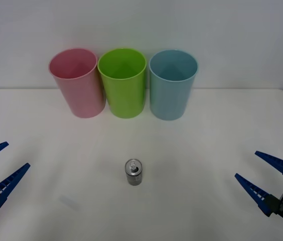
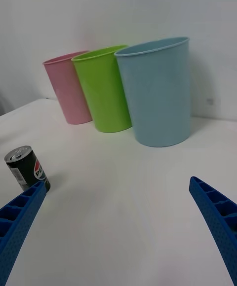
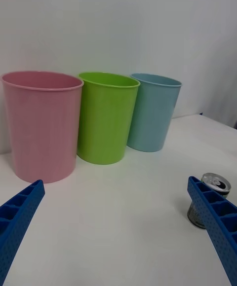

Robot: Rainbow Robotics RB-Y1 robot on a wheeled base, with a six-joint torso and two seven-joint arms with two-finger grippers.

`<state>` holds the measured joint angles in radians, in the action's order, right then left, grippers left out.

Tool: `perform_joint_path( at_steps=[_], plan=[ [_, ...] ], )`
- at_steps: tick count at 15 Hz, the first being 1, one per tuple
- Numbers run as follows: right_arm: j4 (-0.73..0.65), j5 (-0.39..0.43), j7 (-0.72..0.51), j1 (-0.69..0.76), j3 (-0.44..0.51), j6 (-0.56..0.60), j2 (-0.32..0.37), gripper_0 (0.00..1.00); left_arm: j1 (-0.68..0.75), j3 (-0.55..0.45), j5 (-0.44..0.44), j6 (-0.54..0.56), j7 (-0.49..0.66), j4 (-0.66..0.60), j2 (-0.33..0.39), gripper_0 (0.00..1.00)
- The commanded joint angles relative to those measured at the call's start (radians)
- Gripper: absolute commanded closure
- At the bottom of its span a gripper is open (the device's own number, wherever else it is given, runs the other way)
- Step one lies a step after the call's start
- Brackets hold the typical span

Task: Grasp the object on the table and drop it into the matching bin: aluminum can to the light blue bin, PET bottle to the pink bin.

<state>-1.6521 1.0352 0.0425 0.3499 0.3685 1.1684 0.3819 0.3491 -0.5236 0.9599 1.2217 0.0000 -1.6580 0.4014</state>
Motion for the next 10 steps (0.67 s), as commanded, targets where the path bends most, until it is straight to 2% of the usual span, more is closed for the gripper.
perform_joint_path(
  at_steps=[1,7,10],
  plan=[
    [0.000,0.035,0.022,-0.003,-0.037,-0.009,0.000,0.00,0.000,0.000,0.000,0.000,0.000,0.000,0.000,0.00],
    [0.003,0.069,0.074,-0.034,-0.158,-0.073,-0.001,0.00,0.000,0.000,0.000,0.000,0.000,0.000,0.000,0.00],
    [0.003,0.112,0.099,-0.066,-0.200,-0.098,-0.012,0.00,0.000,0.000,0.000,0.000,0.000,0.000,0.000,0.00]
  ],
)
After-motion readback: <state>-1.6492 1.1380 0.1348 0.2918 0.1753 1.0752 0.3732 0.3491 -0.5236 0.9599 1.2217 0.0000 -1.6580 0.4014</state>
